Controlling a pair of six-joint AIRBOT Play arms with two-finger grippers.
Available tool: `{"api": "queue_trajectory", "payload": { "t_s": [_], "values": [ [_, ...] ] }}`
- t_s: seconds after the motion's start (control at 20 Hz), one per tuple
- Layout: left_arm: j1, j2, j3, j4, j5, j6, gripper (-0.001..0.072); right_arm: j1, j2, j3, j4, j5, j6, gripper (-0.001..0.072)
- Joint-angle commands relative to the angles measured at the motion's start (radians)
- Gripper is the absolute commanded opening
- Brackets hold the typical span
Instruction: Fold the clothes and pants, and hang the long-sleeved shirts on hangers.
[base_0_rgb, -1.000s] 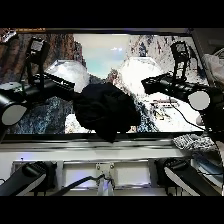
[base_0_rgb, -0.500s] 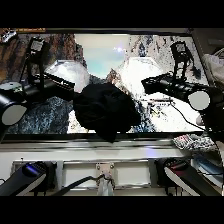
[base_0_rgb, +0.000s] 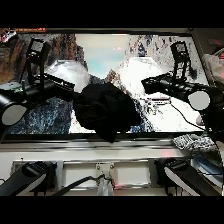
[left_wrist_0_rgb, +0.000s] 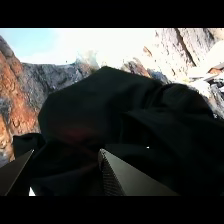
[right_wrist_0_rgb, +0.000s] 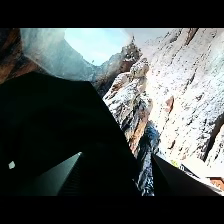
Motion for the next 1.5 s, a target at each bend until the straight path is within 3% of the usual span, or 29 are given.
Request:
{"api": "queue_trajectory", "payload": {
  "t_s": [0.0,0.35,0.65,0.95,1.25,1.35,1.45],
  "values": [
    [0.0,-0.001,0.0,0.0,-0.011,0.0,0.0417,0.001,0.0,0.0,0.0,0.0,0.0,0.0496],
    [0.0,-0.001,0.0,0.0,-0.069,0.0,0.0417,0.001,0.0,0.0,0.0,-0.005,0.0,0.0496],
    [0.0,-0.019,-0.049,0.0,-0.185,-0.005,0.0415,0.001,0.0,0.0,0.034,-0.135,0.003,0.0495],
    [0.0,-0.006,-0.196,0.065,-0.183,-0.116,0.0415,0.064,-0.052,-0.036,0.188,0.042,0.005,0.0491],
    [0.001,0.102,-0.199,0.076,-0.131,-0.12,0.0415,0.325,-0.208,-0.109,0.222,-0.131,0.1,0.0493],
    [0.0,0.137,-0.199,0.075,-0.148,-0.121,0.0415,0.343,-0.283,-0.109,0.188,-0.204,0.2,0.0493],
    [0.0,0.164,-0.199,0.073,-0.177,-0.121,0.0415,0.343,-0.348,-0.109,0.186,-0.224,0.233,0.0492]
  ]
}}
